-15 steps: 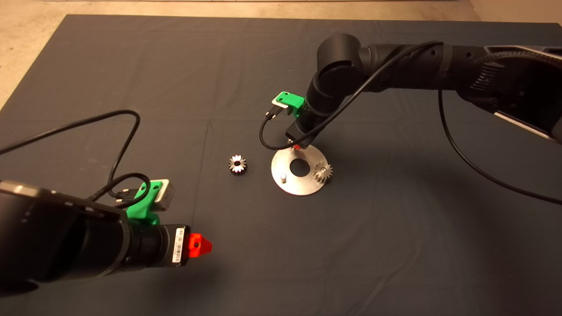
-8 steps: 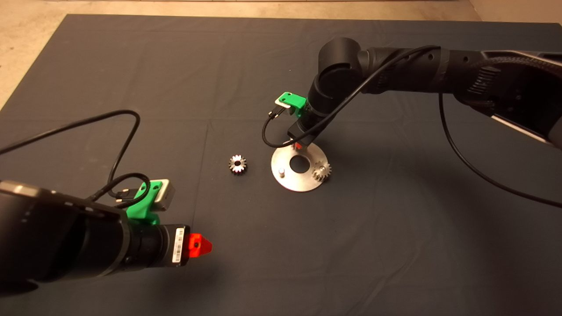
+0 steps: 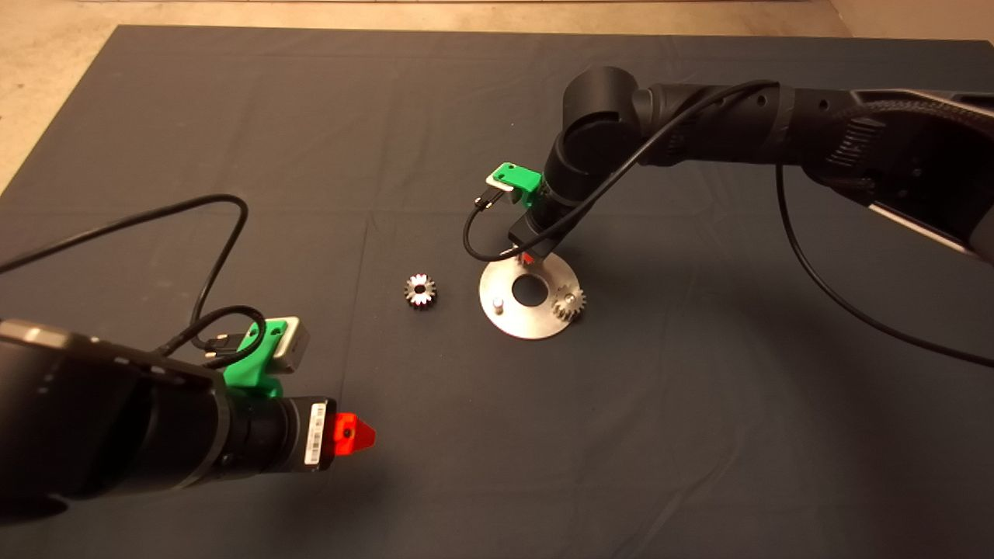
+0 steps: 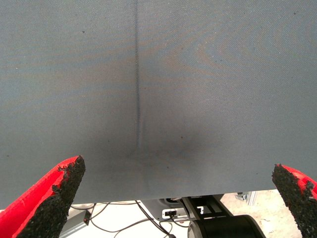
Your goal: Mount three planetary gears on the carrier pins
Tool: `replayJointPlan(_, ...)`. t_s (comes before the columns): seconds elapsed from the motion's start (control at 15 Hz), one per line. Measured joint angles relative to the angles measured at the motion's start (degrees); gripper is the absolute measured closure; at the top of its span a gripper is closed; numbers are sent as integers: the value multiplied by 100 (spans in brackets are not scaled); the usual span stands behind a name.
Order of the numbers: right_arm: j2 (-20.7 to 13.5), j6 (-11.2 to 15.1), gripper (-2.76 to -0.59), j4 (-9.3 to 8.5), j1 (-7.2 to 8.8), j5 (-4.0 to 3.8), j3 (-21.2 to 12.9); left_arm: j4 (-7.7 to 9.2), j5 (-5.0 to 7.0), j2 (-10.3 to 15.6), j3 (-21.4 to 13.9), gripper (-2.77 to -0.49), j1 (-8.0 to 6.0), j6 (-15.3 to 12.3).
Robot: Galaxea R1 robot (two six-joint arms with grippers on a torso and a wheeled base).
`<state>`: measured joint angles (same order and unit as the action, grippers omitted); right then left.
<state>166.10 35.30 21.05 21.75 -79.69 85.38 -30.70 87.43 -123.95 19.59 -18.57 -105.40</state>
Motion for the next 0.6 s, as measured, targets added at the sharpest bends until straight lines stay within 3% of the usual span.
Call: replayJointPlan(0.6, 0, -13, -91, 2, 21, 1, 0, 0, -1, 0, 0, -275, 0, 0)
